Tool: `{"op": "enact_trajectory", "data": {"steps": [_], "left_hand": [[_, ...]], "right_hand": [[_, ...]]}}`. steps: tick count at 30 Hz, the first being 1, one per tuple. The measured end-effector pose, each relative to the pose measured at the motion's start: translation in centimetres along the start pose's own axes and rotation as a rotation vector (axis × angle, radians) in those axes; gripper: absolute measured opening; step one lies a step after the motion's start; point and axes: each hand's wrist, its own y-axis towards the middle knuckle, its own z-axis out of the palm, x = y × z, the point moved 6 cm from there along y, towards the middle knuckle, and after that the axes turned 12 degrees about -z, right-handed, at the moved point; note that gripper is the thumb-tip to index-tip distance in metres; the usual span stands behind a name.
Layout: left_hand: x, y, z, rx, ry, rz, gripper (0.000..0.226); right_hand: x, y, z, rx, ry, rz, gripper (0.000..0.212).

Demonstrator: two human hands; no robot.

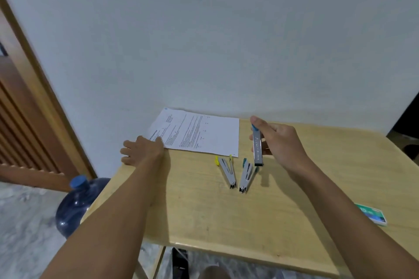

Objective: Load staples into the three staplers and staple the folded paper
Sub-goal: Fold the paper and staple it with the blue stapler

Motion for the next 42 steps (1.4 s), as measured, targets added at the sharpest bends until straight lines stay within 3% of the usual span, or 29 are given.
{"op": "enact_trajectory", "data": {"steps": [3, 5, 7, 9, 13, 16, 18, 19, 20, 22, 24, 27, 31, 35, 39, 42], "left_hand": [[-0.3, 0.1, 0.2, -0.044, -0.065, 0.036, 0.036], [-0.7, -0.2, -0.4, -0.079, -0.288, 0.093, 0.032], [-1.5, -1.1, -1.2, -0.093, -0.614, 0.266, 0.025], [-2.9, -3.1, -2.2, -0.114, -0.780, 0.505, 0.017], [-6.2, -7.7, -2.0, -0.116, -0.598, 0.933, 0.017], [-7.0, -10.4, 0.7, 0.169, -0.405, 1.097, 0.039], [-6.8, -11.0, 2.5, 0.491, -0.420, 1.001, 0.056], [-6.7, -11.0, 3.3, 0.546, -0.433, 0.941, 0.063], [-6.7, -10.5, 3.8, 0.507, -0.410, 0.881, 0.066], [-6.8, -9.2, 4.7, 0.277, -0.247, 0.744, 0.057], [-6.7, -8.2, 5.7, 0.184, -0.056, 0.583, 0.055], [-7.1, -8.3, 6.6, 0.188, 0.148, 0.521, 0.057], [-8.2, -8.4, 6.7, 0.307, 0.192, 0.383, 0.054], [-9.0, -6.6, 6.8, 0.459, -0.059, 0.263, 0.027], [-9.3, -7.5, 3.7, 0.647, -0.519, 0.296, 0.021], [-9.5, -9.3, -0.4, 0.721, -0.721, 0.372, 0.016]], "right_hand": [[-0.3, -0.5, -0.3, -0.019, 0.025, 0.007, 0.072], [-0.5, -1.1, -0.8, -0.048, 0.042, 0.018, 0.064], [-0.8, -1.8, -1.3, -0.074, 0.045, 0.014, 0.061], [-1.0, -2.3, -1.8, -0.095, 0.040, 0.011, 0.058], [-1.2, -3.0, -2.2, -0.131, 0.083, 0.019, 0.041], [-1.1, -3.4, -2.6, -0.159, 0.117, 0.009, 0.037], [-1.1, -3.6, -2.9, -0.161, 0.116, -0.010, 0.045], [-1.0, -3.8, -3.0, -0.159, 0.116, -0.022, 0.050], [-0.9, -4.0, -3.1, -0.158, 0.119, -0.029, 0.053], [-0.7, -4.4, -3.5, -0.164, 0.136, -0.024, 0.051], [-0.6, -4.8, -3.8, -0.175, 0.149, -0.014, 0.047], [-1.1, -5.1, -4.4, -0.198, 0.157, 0.007, 0.047], [-2.1, -5.6, -5.2, -0.244, 0.189, 0.042, 0.047], [-2.7, -6.2, -5.8, -0.268, 0.221, 0.049, 0.043], [-3.9, -6.2, -6.3, -0.312, 0.392, 0.142, 0.032], [-4.1, -5.9, -6.7, -0.308, 0.467, 0.209, 0.031]]}}
